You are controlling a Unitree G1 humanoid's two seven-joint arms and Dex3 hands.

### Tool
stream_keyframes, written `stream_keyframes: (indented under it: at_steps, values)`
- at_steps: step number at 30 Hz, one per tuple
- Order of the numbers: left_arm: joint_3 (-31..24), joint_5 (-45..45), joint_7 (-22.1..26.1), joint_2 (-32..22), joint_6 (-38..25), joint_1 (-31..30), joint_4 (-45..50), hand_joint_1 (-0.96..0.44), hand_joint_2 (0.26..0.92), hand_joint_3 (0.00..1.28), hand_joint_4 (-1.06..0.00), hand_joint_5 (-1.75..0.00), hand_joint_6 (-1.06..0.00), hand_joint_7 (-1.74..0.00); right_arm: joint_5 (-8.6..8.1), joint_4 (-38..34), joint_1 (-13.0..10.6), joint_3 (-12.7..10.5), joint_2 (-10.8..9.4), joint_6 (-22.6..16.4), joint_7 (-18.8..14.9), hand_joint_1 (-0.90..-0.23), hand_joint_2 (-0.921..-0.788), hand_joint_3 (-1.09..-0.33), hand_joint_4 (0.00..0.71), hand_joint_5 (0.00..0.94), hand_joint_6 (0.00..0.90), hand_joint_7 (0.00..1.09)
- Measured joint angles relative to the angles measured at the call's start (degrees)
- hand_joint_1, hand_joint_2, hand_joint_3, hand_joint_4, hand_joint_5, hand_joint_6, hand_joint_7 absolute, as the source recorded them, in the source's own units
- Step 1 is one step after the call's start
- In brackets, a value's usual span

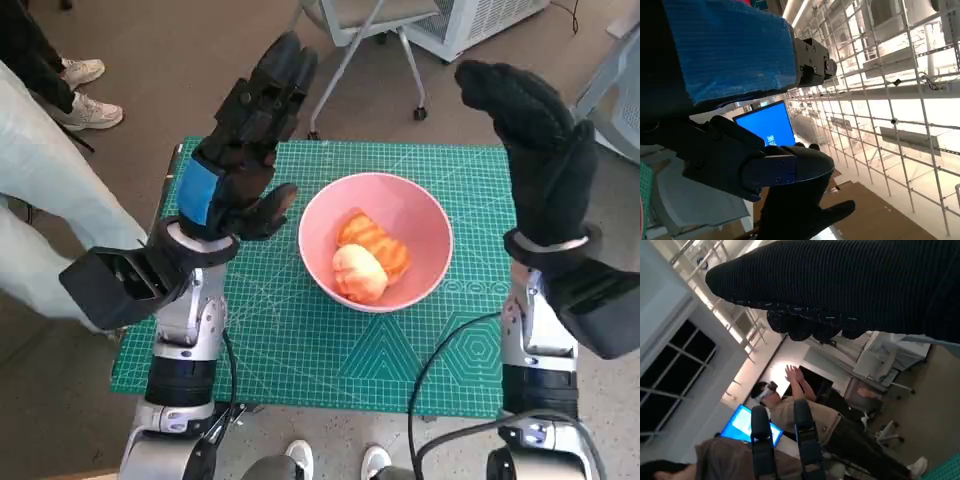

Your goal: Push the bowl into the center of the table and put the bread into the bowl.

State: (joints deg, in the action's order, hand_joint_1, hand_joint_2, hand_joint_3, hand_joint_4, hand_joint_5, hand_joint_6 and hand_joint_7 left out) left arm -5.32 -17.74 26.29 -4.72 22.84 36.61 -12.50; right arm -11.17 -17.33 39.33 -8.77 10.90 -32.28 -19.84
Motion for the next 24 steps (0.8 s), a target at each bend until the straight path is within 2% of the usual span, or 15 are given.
stream_keyframes:
  at_steps: [24]
  values:
    - [0.7, 0.2, -0.4, -0.1, -0.2, -1.0, 1.1, -0.78, 0.921, 0.56, -0.02, 0.0, -0.12, 0.0, -0.07, 1.8, -0.7, 0.1, 0.3, 1.6, 0.0, -0.702, -0.921, -0.764, 0.202, 0.004, 0.209, 0.23]
